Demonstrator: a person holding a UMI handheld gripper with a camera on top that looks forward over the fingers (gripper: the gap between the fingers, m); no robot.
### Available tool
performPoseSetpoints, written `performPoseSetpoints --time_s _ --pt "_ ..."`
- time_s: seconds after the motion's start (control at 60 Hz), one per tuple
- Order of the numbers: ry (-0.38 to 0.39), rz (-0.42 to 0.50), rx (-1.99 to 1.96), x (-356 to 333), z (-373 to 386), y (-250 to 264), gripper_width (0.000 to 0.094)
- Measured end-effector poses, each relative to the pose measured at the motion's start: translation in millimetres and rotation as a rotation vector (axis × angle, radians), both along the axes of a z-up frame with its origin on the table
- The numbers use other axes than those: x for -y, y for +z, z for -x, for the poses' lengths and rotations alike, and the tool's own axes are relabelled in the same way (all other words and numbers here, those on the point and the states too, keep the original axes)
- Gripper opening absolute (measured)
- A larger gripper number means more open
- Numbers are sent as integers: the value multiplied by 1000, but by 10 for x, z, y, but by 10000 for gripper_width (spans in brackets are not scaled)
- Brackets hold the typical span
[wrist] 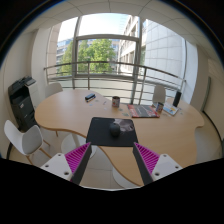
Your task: Arrange mouse
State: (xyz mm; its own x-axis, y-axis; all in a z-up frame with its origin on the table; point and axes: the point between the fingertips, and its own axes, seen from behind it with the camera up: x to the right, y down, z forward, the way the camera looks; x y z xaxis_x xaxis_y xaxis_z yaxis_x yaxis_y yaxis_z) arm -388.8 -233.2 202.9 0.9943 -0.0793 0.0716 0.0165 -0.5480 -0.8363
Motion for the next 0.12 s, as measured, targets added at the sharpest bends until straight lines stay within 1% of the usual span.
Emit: performPoseSetpoints --time_s 0.117 --pt "18 14 1 125 50 -31 843"
